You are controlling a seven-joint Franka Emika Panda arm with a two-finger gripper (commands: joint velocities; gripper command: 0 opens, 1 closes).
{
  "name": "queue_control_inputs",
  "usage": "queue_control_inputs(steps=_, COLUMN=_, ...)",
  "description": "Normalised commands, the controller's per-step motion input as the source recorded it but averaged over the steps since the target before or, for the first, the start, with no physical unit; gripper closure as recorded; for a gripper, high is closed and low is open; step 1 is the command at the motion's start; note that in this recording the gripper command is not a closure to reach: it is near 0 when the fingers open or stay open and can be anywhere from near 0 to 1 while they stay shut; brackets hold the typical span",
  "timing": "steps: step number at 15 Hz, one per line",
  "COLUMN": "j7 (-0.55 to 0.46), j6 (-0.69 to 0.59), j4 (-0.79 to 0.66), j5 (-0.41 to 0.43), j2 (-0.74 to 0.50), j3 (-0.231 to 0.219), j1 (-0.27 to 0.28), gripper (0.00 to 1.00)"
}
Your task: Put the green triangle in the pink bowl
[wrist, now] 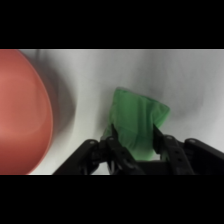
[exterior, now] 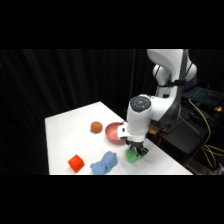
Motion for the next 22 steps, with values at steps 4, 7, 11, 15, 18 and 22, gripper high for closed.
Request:
queue_control_inputs(steps=4, j7=0.11, j6=0.01, j4=-0.18, j5=-0.187, j2=-0.39, j3=-0.122, j1=0.123, gripper=1.0)
queue_control_inputs(steps=7, j7=0.14, j6=0.03, j4=-0.22, j5=-0.191, j2=-0.44, j3=-0.09, j1=0.06, gripper=1.0)
queue_control_inputs(steps=11, j7=0.12, j6=0.08, j4=-0.28, j5=-0.143, j2=-0.49, j3=-0.052, j1=-0.059, gripper=1.0)
queue_control_inputs(steps=15, j7=0.04, j6=0.14, j4=-0.33, j5=-0.012, j2=-0.51, j3=0.001, j1=-0.197, gripper=1.0)
queue_control_inputs(steps=18, j7=0.01, j6=0.18, j4=-0.33, j5=0.06, j2=-0.43, j3=0.002, j1=-0.223, gripper=1.0)
queue_control_inputs(steps=22, j7=0.01, j6=0.2, j4=-0.29, j5=0.086, j2=-0.29, j3=-0.007, j1=-0.19, gripper=1.0)
